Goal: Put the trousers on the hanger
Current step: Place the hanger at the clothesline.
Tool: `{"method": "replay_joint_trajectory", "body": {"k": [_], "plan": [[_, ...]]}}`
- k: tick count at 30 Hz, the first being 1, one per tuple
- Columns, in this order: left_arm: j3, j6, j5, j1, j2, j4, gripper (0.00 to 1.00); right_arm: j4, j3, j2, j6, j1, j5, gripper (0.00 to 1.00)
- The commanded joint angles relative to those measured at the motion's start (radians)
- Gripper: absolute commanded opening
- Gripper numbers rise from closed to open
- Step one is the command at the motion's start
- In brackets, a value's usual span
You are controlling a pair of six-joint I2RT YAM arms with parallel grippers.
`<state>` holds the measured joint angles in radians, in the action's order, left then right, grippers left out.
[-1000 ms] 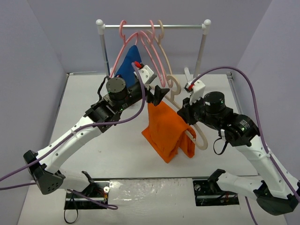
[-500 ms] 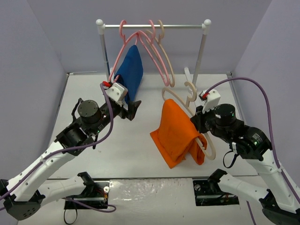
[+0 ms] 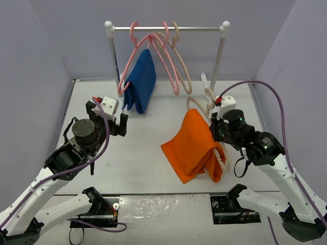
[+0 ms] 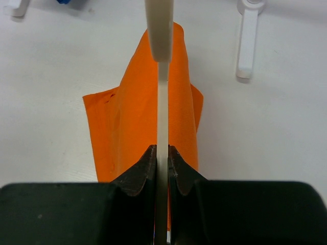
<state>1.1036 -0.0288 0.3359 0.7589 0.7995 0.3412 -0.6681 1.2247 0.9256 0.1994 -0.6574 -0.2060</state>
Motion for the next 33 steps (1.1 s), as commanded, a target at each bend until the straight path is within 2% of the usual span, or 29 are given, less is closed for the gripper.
{"method": "replay_joint_trajectory", "body": {"k": [1, 6, 11, 22, 33], "plan": [[-0.025, 0.012, 0.007, -0.069, 0.007, -0.009, 0.78, 0.143, 0.041, 0.031, -0.018, 0.067, -0.068, 0.0], [-0.067, 0.013, -0.08, -0.191, -0.012, -0.022, 0.78, 0.246, 0.082, 0.078, -0.074, 0.208, 0.086, 0.0], [-0.105, 0.013, -0.126, -0.293, -0.035, -0.014, 0.78, 0.318, 0.227, 0.191, -0.13, 0.246, 0.179, 0.0], [-0.247, 0.067, -0.104, -0.409, -0.105, -0.01, 0.85, 0.423, 0.573, 0.434, -0.19, 0.288, 0.23, 0.0], [-0.316, 0.072, -0.08, -0.44, -0.19, -0.023, 0.85, 0.603, 0.677, 0.604, -0.188, 0.347, 0.256, 0.0]]}}
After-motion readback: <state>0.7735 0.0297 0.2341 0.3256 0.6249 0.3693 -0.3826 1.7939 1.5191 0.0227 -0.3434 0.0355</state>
